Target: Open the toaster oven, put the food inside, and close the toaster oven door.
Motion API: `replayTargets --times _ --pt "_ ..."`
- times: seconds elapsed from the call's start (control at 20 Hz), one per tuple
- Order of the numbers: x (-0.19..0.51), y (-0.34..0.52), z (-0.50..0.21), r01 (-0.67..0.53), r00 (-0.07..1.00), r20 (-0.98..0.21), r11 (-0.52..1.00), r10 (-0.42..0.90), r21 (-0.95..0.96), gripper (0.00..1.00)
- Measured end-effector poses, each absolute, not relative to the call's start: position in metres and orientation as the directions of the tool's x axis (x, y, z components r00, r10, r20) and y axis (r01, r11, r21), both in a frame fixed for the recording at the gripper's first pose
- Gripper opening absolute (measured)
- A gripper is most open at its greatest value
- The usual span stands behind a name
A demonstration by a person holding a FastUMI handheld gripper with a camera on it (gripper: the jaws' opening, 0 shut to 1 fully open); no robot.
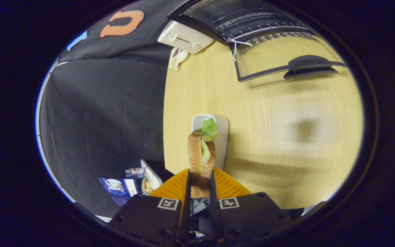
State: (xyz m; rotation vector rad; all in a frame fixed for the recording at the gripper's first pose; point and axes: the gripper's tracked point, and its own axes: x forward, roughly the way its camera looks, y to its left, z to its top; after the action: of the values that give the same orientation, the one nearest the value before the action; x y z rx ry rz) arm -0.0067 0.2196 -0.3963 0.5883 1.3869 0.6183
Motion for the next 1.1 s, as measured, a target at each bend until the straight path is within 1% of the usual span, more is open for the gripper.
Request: replayTargets --times 0.1,0.2,0.3,0.65,0.8,0.95,1.1 --pt "-0.009 0.218 -0.378 -0.045 0.088 -0.677 0.682 0.73 0.73 0.26" --pt "-0.011 0.214 -0.352 -0.039 0.103 -0.639 0.645 0.763 0.763 0.25" --pt "-0.007 0.205 -0.326 -0.041 0.139 -0.601 0.611 0.787 0.79 0.26" --pt "0.046 0.139 -0.249 -0.048 0.38 -0.489 0.545 0.785 0.837 0.25" --pt "0.079 0.106 -0.251 -0.004 0.486 -0.463 0.532 0.741 0.847 0.25" --pt "0.12 0.088 -0.262 0.077 0.598 -0.427 0.481 0.679 0.873 0.25" --pt "0.162 0.077 -0.281 0.115 0.67 -0.401 0.446 0.625 0.888 0.25"
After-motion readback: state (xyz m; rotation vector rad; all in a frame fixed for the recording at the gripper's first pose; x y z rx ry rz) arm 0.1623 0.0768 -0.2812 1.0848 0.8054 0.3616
